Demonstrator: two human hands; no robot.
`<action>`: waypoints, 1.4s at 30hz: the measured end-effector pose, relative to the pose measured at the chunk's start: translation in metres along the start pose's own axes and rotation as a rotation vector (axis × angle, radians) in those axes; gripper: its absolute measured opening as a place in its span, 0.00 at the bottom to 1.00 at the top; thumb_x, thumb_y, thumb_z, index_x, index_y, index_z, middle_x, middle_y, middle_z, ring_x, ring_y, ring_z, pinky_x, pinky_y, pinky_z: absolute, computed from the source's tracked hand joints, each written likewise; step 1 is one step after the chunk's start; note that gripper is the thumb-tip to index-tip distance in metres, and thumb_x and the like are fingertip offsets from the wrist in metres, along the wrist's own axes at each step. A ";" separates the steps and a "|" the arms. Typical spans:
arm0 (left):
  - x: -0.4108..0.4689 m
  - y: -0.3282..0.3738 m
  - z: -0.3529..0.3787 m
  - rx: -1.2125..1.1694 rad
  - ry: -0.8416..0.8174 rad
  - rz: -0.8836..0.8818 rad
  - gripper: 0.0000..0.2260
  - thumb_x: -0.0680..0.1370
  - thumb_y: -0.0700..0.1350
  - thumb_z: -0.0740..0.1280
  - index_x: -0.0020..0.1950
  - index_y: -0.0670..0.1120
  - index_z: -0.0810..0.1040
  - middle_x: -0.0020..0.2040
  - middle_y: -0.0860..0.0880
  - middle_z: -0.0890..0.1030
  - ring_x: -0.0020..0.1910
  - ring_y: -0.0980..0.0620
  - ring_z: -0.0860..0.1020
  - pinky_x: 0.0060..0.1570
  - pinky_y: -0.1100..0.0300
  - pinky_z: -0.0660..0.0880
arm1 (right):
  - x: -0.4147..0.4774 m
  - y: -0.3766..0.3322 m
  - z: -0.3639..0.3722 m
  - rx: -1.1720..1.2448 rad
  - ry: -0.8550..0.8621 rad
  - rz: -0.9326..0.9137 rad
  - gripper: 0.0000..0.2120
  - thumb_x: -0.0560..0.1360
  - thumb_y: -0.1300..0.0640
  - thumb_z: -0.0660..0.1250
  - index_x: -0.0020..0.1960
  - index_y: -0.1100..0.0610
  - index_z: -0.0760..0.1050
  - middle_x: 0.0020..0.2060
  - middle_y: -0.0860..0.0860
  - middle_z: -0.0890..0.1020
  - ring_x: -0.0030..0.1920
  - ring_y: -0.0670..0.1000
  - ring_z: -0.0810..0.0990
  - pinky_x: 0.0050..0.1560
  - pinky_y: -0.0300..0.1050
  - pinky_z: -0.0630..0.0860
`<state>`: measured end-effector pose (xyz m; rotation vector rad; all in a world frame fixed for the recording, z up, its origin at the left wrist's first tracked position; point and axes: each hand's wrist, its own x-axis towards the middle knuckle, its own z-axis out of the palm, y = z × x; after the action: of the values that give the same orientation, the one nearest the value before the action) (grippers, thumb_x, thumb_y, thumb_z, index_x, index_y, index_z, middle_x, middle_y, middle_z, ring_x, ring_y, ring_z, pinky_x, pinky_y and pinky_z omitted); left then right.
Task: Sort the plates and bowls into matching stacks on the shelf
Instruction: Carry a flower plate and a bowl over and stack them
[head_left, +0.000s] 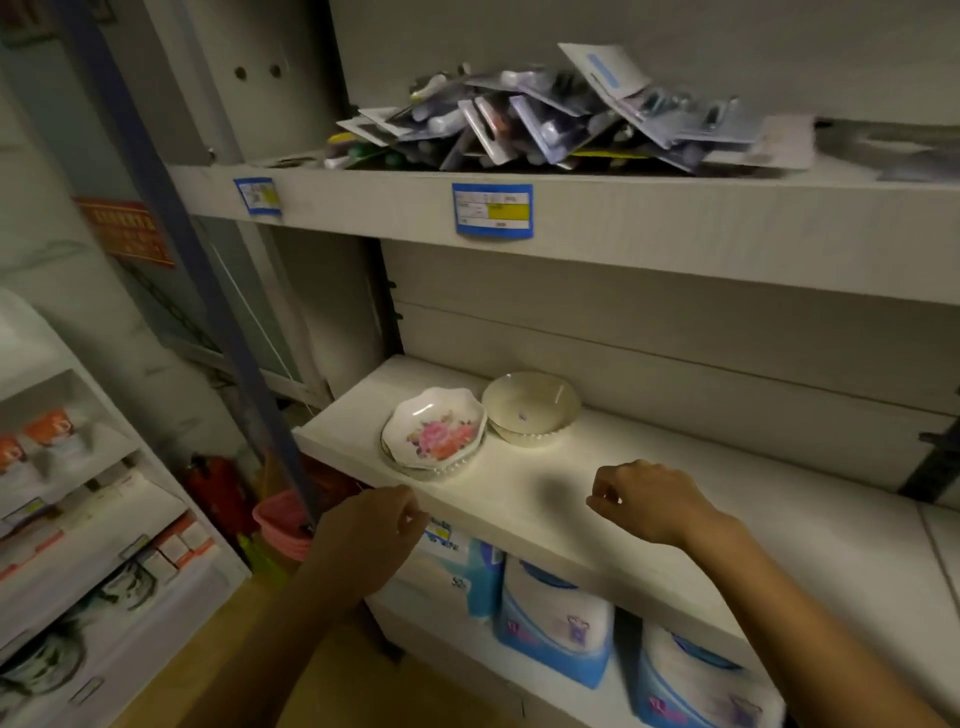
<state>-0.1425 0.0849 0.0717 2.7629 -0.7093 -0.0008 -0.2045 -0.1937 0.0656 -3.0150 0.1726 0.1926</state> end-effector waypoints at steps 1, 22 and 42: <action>0.010 -0.010 -0.004 0.017 0.010 -0.008 0.10 0.78 0.52 0.60 0.37 0.52 0.68 0.33 0.57 0.72 0.39 0.56 0.76 0.47 0.60 0.77 | 0.013 -0.005 0.001 0.011 0.000 0.011 0.17 0.79 0.43 0.54 0.59 0.50 0.73 0.56 0.50 0.79 0.53 0.51 0.77 0.46 0.42 0.70; 0.242 -0.139 0.043 0.223 -0.202 0.043 0.17 0.80 0.55 0.54 0.58 0.43 0.71 0.56 0.45 0.79 0.50 0.49 0.77 0.44 0.58 0.69 | 0.100 -0.072 0.009 0.140 -0.017 0.479 0.17 0.78 0.43 0.56 0.59 0.51 0.74 0.56 0.50 0.80 0.54 0.52 0.79 0.56 0.47 0.76; 0.294 -0.170 0.039 0.047 -0.568 0.322 0.19 0.78 0.47 0.57 0.28 0.47 0.61 0.32 0.48 0.68 0.36 0.49 0.68 0.38 0.58 0.61 | 0.115 -0.089 0.023 0.261 -0.054 0.711 0.17 0.78 0.44 0.57 0.58 0.53 0.75 0.55 0.52 0.80 0.54 0.54 0.78 0.52 0.46 0.75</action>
<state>0.1931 0.0774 0.0083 2.6625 -1.2974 -0.7306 -0.0827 -0.1148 0.0368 -2.5579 1.1562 0.2801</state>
